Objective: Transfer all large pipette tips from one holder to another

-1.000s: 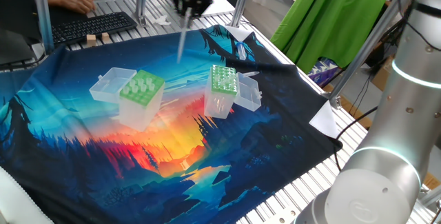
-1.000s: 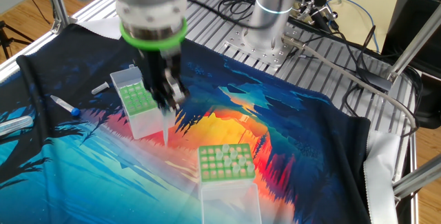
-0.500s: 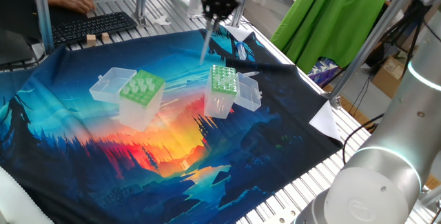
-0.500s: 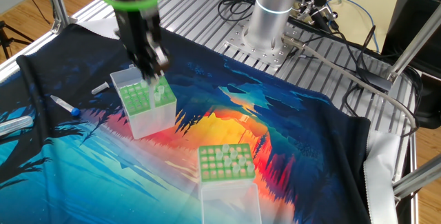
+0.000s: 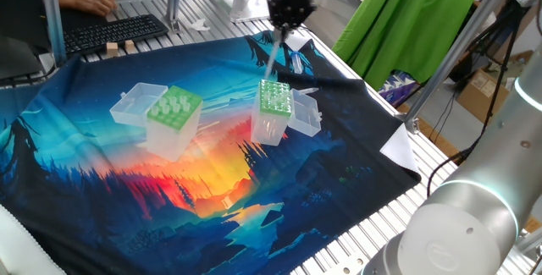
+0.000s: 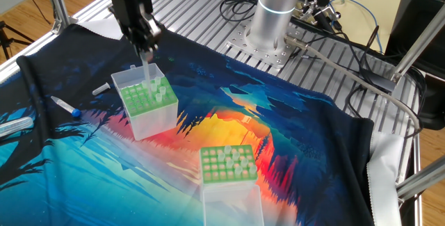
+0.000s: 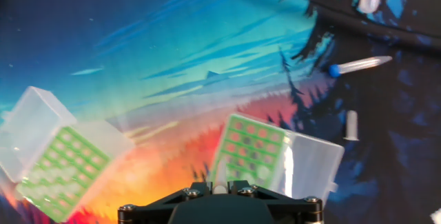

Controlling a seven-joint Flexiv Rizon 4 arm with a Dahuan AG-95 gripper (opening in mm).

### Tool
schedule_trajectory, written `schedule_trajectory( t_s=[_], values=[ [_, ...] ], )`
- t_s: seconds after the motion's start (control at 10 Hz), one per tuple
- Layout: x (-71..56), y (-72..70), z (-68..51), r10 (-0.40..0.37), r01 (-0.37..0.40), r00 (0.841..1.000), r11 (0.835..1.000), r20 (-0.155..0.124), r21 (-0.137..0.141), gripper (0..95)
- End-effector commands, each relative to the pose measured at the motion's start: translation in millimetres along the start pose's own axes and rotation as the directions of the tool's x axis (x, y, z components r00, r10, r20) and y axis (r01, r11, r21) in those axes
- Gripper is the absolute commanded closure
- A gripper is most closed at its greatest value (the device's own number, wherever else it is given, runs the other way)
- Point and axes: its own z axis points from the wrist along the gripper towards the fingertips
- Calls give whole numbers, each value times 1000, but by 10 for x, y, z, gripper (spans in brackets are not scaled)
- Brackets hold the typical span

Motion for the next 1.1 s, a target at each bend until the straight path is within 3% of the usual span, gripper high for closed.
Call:
schedule_trajectory(
  t_s=[0.1,0.7,1.1],
  values=[
    [76,-77,23,-2,2,1000,1000,4,-3,950],
    [159,-85,173,-19,19,1000,1000,11,1,950],
    [162,-81,266,-32,32,999,999,17,20,950]
  ],
)
